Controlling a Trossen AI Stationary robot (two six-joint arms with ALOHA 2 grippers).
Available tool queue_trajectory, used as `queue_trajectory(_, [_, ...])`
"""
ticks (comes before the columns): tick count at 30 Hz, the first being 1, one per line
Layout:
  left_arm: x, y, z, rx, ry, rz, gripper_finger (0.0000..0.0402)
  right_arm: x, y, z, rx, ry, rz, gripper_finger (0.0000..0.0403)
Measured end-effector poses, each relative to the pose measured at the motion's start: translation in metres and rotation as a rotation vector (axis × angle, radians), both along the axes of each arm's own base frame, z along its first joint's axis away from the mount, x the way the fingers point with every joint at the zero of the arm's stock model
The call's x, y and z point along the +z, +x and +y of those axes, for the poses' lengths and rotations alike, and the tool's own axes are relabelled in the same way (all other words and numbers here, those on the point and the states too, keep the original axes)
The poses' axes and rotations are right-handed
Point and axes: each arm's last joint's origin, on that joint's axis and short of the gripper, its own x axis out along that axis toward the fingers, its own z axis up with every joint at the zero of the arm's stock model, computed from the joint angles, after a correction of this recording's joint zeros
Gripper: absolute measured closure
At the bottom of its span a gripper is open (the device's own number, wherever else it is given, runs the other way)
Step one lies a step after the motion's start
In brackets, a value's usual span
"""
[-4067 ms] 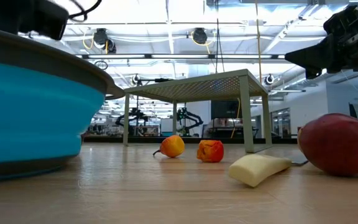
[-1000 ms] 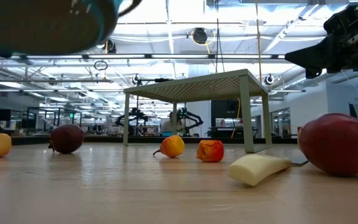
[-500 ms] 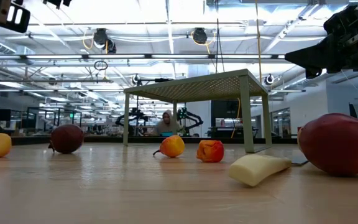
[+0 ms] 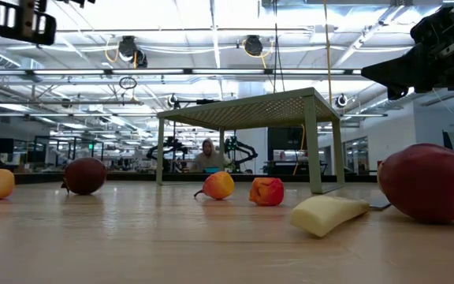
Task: Pick & Place Fruit
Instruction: Put the blue strainer bowl on the shelf
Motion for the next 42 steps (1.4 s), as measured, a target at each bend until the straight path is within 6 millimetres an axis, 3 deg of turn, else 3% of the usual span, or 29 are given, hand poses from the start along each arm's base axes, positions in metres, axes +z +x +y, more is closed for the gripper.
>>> queue_trajectory(13, [0.0,0.003,0.007,0.063,0.313,-0.115,0.0401,0.0,0.0,0.0,0.0,0.0,0.0,0.0403])
queue_trajectory(28, [0.0,0.012,0.034,0.063,0.617,-0.146,0.0401,0.0,0.0,0.0,0.0,0.0,0.0,0.0403])
queue_trajectory(38, [0.0,0.015,0.05,0.089,0.688,-0.135,0.0401,0.0,0.0,0.0,-0.001,0.0,0.0,0.0403])
queue_trajectory(42, [0.016,0.015,0.057,0.098,0.708,-0.078,0.0401,0.0,0.0,0.0,0.0,0.0,0.0,0.0403])
